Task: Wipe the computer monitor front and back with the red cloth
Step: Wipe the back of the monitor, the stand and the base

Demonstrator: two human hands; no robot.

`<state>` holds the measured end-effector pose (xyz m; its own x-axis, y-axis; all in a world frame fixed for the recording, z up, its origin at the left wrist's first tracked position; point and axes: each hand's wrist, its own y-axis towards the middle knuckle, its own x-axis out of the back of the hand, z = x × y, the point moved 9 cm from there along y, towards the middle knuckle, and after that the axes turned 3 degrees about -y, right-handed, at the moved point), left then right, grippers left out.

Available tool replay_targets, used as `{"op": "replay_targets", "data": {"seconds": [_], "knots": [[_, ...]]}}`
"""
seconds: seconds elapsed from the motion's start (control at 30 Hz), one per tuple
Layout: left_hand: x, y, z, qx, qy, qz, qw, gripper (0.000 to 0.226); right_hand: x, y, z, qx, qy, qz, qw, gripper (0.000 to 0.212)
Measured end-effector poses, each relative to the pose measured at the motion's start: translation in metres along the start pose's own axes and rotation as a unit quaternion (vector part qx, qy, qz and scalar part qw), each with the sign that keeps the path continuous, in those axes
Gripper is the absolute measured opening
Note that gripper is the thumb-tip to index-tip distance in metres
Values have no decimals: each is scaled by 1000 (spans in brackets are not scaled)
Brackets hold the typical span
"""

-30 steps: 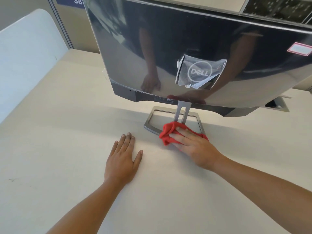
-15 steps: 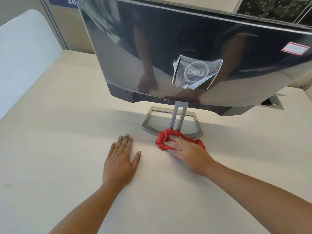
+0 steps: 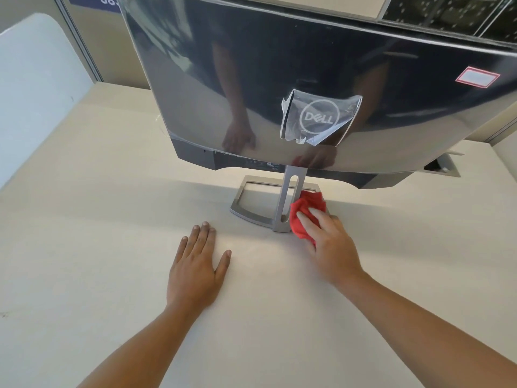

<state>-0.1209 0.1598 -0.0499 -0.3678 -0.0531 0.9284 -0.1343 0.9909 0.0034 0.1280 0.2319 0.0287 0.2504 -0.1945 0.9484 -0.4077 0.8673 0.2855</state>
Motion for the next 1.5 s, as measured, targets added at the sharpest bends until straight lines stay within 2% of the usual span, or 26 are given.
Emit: {"op": "replay_targets", "data": {"seconds": [0.07,0.17,0.2,0.3,0.4,0.53,0.8,1.0,1.1,1.33,1.5], "knots": [[0,0,0,-1,2,2,1000,76,-22,-1,-1,-67,58,55,995,70],[1,0,0,1,3,1,1000,75,-34,-9,-20,-199,158,49,966,65],[0,0,0,0,4,1,1000,75,-33,-8,-20,-193,139,46,970,63],[-1,0,1,-1,9,2,1000,74,-39,-3,-6,-96,28,70,993,59],[-1,0,0,0,4,0,1000,73,-48,-5,-5,-57,-23,115,991,58],[0,0,1,2,-3,-5,1000,72,-41,-9,-14,1,-69,121,990,56],[-2,1,2,0,4,-3,1000,73,-37,-2,-80,-124,38,144,981,66],[-1,1,1,2,10,-3,1000,73,-61,53,-76,-126,-17,224,966,58],[-1,1,1,4,11,-3,1000,73,-67,70,-73,-137,-37,227,963,61],[0,0,1,2,4,-5,1000,73,-51,35,-76,-177,-2,221,959,61],[0,0,1,1,9,-3,1000,74,-47,2,-61,-214,28,209,954,70]]}}
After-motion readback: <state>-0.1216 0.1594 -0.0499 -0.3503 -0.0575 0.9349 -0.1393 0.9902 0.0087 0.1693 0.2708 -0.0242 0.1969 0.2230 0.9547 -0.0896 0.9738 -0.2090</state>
